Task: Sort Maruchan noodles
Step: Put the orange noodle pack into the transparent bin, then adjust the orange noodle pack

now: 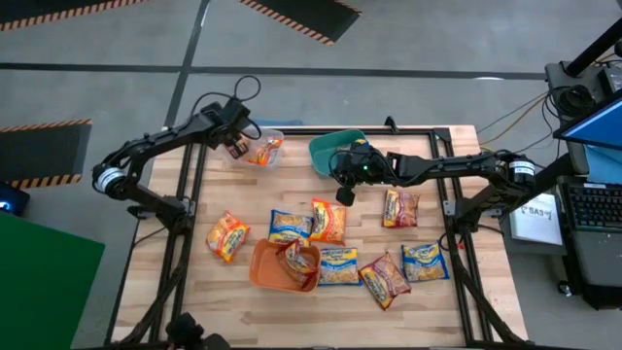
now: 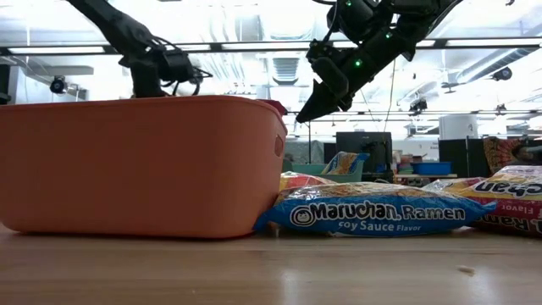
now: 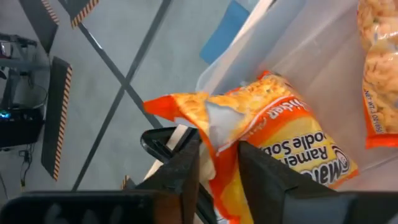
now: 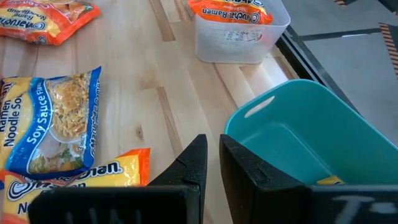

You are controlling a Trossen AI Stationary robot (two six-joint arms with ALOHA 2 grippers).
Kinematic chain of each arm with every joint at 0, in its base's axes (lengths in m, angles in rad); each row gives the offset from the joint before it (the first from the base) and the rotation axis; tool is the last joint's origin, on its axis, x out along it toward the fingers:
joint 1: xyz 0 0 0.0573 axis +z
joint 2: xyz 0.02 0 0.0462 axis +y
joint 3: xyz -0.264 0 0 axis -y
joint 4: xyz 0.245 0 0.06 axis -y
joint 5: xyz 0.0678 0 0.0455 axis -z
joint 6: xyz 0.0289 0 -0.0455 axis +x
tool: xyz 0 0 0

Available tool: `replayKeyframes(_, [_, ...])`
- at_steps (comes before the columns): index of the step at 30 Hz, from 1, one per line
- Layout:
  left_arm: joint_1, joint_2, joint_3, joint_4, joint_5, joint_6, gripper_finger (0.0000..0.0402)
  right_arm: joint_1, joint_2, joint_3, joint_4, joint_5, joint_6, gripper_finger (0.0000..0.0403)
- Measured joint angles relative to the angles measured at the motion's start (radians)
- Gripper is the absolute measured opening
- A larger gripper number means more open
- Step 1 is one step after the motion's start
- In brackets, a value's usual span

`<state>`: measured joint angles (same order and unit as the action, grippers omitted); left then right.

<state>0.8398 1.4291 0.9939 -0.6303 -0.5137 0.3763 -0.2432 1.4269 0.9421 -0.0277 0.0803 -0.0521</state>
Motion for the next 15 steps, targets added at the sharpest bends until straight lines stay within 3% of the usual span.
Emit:
replayKeyframes(8, [-0.009, -0.098, 0.000, -0.019, 0.019, -0.059, 0.0152, 0.000, 0.000, 0.000, 0.003, 0.000, 0.014, 0.0033])
replayKeyframes(11, [-0.012, -0.154, 0.000, -0.019, 0.145, -0.116, 0.0160, 0.000, 0.000, 0.000, 0.004, 0.000, 0.015, 0.0033])
replayKeyframes(15, [-0.017, -0.235, -0.003, 0.022, 0.406, -0.164, 0.0162, 0.000, 0.000, 0.000, 0.010, 0.000, 0.015, 0.0033])
